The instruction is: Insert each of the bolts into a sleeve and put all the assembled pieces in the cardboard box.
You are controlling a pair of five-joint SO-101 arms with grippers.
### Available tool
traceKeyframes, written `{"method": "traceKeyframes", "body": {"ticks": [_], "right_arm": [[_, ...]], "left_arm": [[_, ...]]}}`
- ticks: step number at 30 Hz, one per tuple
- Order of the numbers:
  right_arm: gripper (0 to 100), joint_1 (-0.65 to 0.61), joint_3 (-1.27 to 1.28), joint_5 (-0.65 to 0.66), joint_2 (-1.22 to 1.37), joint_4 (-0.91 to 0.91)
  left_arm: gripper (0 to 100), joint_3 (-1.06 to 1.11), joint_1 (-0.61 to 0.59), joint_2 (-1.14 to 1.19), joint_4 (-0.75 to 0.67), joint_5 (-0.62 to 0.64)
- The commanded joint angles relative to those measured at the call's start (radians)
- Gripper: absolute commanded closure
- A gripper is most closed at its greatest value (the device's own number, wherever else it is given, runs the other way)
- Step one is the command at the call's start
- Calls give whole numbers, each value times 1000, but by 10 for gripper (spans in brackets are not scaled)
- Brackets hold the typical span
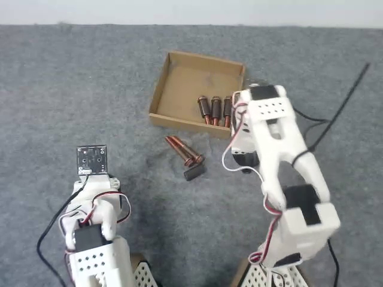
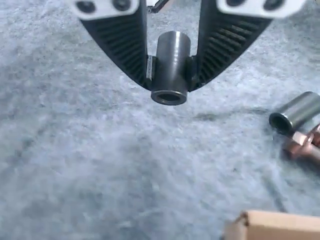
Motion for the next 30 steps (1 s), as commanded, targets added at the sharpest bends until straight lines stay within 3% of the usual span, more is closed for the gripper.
{"method": "traceKeyframes", "body": {"ticks": [1,8,21,24,30], "right_arm": [[991,61,84,17,-142,-70],[991,186,292,17,-225,-268],[991,441,450,18,-246,-354],[991,493,489,78,-252,-407],[991,516,496,101,-246,-437]], "left_arm": [[988,-5,-6,15,-28,-12],[988,-5,-6,15,-28,-12],[988,-5,-6,15,-23,-9],[988,-18,-2,15,25,-11],[988,-128,0,17,78,-11]]}}
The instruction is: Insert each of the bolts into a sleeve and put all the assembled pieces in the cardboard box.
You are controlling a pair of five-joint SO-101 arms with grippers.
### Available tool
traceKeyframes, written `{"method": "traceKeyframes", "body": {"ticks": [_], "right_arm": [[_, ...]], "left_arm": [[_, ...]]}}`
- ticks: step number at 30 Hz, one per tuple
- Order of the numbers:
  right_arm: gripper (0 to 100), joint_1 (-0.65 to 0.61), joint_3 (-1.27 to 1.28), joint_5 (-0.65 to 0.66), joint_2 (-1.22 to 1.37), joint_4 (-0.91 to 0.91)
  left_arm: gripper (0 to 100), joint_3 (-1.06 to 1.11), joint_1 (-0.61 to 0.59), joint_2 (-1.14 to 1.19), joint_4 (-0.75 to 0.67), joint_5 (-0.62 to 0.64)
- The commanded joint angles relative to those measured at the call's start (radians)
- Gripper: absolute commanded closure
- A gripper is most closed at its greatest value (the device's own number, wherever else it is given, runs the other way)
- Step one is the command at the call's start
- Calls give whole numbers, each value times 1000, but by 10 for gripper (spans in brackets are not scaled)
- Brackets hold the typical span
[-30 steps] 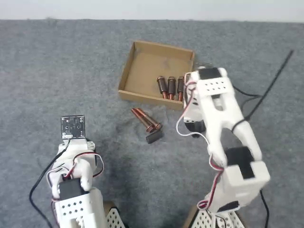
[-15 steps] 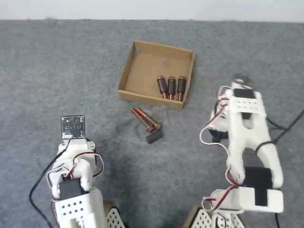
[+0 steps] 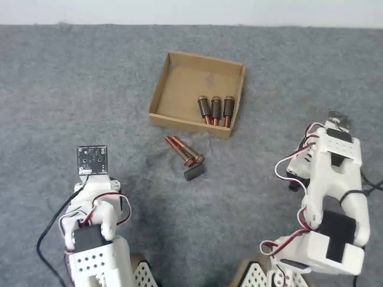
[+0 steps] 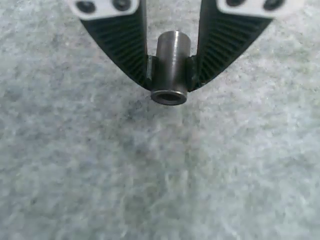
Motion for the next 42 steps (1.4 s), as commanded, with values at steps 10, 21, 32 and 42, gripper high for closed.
{"method": "traceKeyframes", "body": {"ticks": [10,21,32,42], "right_arm": [[991,12,-3,28,-56,-38],[991,12,-2,29,-56,-38],[991,12,-2,29,-56,-38],[991,-12,-2,31,-56,-36]], "left_arm": [[988,-590,8,196,269,-11],[988,-868,279,640,284,-14],[988,-1010,601,1083,256,-377],[988,-1079,690,1260,107,-503]]}}
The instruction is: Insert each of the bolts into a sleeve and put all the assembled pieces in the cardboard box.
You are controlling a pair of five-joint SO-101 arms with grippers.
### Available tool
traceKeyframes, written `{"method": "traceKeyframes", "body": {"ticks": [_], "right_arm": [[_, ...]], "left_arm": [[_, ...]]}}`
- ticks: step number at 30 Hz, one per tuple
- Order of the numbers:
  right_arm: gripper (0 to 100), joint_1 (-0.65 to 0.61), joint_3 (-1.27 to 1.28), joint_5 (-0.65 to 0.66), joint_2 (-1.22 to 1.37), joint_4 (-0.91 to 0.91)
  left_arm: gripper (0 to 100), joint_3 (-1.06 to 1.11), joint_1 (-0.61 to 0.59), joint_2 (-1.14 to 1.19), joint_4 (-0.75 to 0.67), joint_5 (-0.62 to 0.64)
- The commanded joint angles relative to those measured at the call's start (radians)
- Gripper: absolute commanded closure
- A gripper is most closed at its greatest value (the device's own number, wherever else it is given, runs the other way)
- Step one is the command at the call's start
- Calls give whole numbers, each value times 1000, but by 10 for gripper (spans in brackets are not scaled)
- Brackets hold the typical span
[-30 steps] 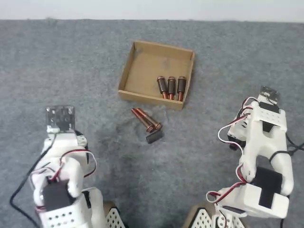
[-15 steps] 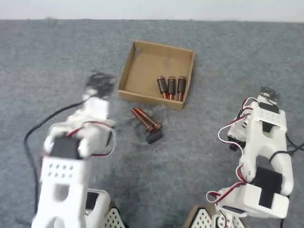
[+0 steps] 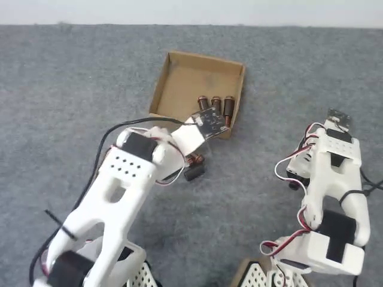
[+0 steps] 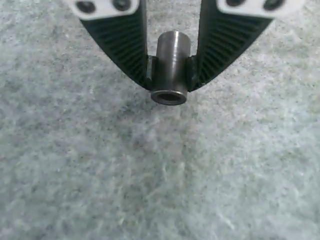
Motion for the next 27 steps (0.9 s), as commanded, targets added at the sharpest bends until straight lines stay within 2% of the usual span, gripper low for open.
{"method": "traceKeyframes", "body": {"ticks": [1,7,12,19,23,27], "right_arm": [[991,-12,-8,18,-56,-8],[991,-8,-8,21,-56,-8],[991,-12,-6,98,-54,-10],[991,-33,0,103,-35,-39],[991,-33,-2,103,-21,-47],[991,-33,-3,103,-16,-48]], "left_arm": [[988,-50,11,44,-150,-80],[988,-70,11,198,-307,-98],[988,-143,9,325,-311,-98],[982,-205,11,434,-316,-126],[920,-206,11,488,-344,-127],[909,-206,11,532,-388,-127]]}}
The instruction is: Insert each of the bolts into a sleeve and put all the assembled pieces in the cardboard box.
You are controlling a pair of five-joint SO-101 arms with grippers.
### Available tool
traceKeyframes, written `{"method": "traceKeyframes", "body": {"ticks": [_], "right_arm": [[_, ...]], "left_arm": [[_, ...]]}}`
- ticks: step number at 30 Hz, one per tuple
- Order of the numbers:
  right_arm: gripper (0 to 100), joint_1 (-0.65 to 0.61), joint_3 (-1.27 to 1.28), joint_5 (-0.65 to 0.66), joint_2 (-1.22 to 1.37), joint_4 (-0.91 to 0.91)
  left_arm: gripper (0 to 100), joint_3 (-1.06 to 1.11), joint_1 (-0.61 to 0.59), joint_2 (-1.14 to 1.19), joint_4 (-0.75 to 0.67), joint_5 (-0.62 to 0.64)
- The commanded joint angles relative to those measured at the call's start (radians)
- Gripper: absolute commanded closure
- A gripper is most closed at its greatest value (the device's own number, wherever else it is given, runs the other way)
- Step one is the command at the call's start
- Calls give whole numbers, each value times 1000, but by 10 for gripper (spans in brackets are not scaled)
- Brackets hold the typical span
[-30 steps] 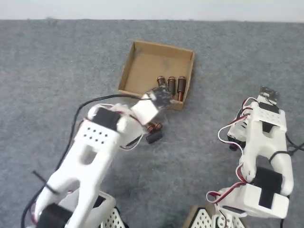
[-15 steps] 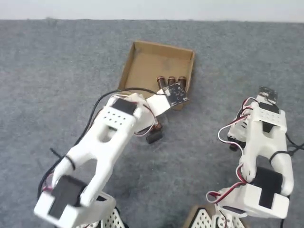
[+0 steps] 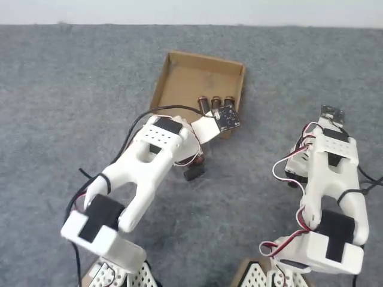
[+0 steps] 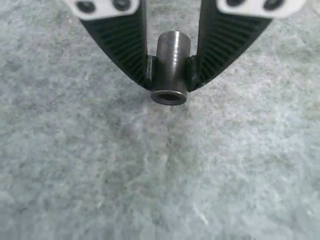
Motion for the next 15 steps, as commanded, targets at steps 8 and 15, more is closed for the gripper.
{"method": "traceKeyframes", "body": {"ticks": [8,15], "right_arm": [[991,-15,-9,21,-15,-12],[991,-15,-9,21,-15,-13]], "left_arm": [[909,-59,-6,61,-74,-23],[909,-148,5,144,29,-26]]}}
